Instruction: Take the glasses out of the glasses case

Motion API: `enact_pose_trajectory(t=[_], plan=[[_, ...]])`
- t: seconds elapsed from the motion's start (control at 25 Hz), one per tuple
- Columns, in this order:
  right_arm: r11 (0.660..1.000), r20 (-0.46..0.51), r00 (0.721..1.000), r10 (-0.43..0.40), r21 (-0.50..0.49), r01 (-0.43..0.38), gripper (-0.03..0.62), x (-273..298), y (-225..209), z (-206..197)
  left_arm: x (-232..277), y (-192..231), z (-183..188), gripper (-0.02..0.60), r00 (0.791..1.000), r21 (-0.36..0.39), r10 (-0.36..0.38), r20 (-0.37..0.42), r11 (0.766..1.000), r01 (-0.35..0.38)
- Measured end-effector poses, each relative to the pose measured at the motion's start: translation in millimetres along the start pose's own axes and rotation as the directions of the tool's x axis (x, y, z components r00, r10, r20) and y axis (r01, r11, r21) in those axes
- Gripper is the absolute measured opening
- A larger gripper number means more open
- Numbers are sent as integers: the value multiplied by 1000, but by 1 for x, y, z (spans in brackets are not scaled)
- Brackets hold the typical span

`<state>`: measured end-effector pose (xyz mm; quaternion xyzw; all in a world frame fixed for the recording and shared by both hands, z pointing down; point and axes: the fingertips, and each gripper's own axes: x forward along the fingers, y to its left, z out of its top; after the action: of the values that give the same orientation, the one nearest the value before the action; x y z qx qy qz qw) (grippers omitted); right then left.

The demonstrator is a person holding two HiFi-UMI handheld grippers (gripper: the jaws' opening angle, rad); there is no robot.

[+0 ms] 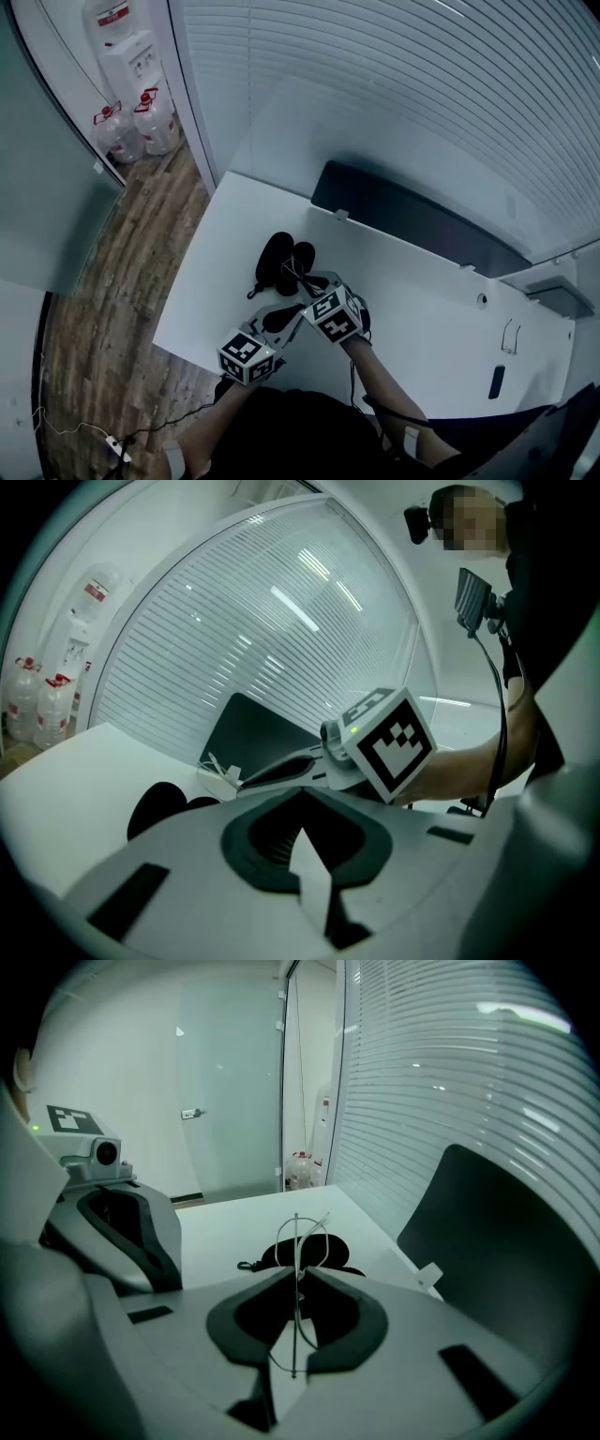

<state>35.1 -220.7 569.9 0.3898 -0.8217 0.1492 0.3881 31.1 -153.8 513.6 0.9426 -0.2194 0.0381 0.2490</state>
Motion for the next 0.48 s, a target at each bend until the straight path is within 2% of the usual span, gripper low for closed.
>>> enact_pose_trajectory(t=[0.48], plan=[[1000, 17, 1000, -8, 27, 8, 41, -23, 16, -25, -5, -32, -18, 6, 998, 13, -44, -40, 999, 45]])
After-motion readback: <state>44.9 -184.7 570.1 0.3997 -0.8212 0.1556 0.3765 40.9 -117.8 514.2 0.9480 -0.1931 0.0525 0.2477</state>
